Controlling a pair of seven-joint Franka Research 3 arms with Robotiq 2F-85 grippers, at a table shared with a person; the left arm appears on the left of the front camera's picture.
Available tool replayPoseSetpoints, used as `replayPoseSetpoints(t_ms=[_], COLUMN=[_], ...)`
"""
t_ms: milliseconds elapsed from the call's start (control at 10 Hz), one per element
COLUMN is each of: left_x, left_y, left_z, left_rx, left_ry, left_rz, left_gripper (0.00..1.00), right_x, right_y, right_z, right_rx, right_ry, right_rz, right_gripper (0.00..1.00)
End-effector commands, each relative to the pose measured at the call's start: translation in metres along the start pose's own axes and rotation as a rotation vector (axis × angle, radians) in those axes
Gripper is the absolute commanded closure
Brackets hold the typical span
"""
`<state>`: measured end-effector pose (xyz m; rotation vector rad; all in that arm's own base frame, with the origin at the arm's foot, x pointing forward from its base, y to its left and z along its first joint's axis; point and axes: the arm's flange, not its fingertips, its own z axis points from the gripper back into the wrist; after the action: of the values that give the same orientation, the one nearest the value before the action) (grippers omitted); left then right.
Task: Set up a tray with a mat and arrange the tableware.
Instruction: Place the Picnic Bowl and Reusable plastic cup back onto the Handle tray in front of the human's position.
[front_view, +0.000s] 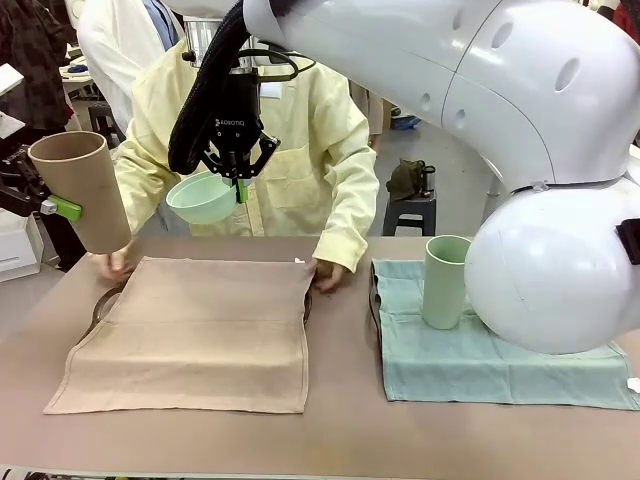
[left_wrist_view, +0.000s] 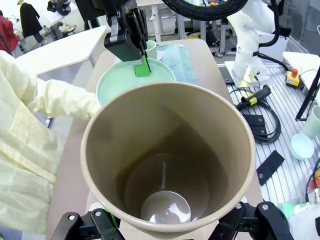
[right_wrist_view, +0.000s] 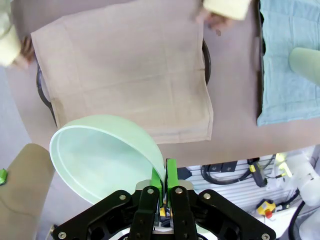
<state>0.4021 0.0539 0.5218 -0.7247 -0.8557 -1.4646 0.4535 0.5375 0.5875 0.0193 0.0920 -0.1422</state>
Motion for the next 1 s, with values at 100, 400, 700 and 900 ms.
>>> replayPoseSetpoints(t_ms=[100,400,700,900], left_x=[0.0010,0.0010,0.0010,0.0010], left_y=[0.0028,0.0028,0.0028,0.0028], left_z=[0.0011,0.0011,0.0011,0.0011], left_rx=[0.006,0.006,0.006,0.006], left_ry=[-0.005,-0.005,-0.005,-0.005], left_rz=[-0.013,-0.013,-0.013,-0.013], left_gripper=[0.71,0.71,0.71,0.71], right_x=[-0.0011,-0.0011,-0.0011,-0.0011], right_y=[0.0007,0.0007,0.0007,0.0007], right_z=[0.0000,0.0000,0.0000,0.0000], right_rx=[-0.003,-0.003,-0.003,-0.003], right_ry=[-0.005,-0.005,-0.005,-0.005], right_rz=[-0.002,-0.002,-0.002,-0.002], right_gripper=[1.00,1.00,1.00,1.00])
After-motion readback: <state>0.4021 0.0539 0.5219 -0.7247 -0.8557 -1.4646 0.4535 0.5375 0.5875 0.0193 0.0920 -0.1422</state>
